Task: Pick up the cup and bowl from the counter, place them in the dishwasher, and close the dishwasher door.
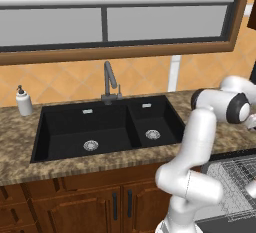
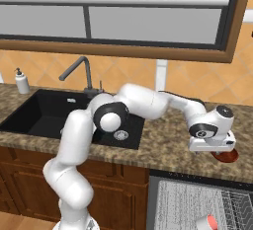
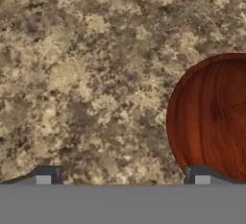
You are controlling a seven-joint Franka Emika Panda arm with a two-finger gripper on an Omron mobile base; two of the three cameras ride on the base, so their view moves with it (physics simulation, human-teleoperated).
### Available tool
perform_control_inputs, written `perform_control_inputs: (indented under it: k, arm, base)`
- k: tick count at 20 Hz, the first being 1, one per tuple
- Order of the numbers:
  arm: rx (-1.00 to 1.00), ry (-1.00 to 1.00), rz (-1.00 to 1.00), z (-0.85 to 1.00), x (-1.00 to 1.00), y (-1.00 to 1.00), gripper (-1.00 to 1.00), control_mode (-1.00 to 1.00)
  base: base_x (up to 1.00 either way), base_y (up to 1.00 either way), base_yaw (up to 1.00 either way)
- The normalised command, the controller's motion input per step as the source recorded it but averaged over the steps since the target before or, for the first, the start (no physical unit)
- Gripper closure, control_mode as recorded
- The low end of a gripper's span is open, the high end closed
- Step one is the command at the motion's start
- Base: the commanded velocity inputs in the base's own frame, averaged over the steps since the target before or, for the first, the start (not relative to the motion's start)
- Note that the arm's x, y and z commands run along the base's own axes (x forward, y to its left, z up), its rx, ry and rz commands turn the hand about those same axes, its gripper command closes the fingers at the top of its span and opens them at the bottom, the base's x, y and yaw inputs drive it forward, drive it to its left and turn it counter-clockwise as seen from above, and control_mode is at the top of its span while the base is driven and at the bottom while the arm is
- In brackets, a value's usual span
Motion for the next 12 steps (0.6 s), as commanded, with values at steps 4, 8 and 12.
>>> perform_control_inputs:
  k: [4, 8, 12]
  arm:
    - [0.00, 0.00, -0.05, -0.07, 0.49, -0.35, -1.00, -1.00]
    - [0.06, 0.00, -0.07, 0.00, 0.31, -0.53, -1.00, -1.00]
    - [0.07, 0.04, -0.04, 0.00, 0.13, -0.47, -1.00, -1.00]
  base:
    - [0.00, 0.00, 0.00]
    - [0.00, 0.00, 0.00]
    - [0.00, 0.00, 0.00]
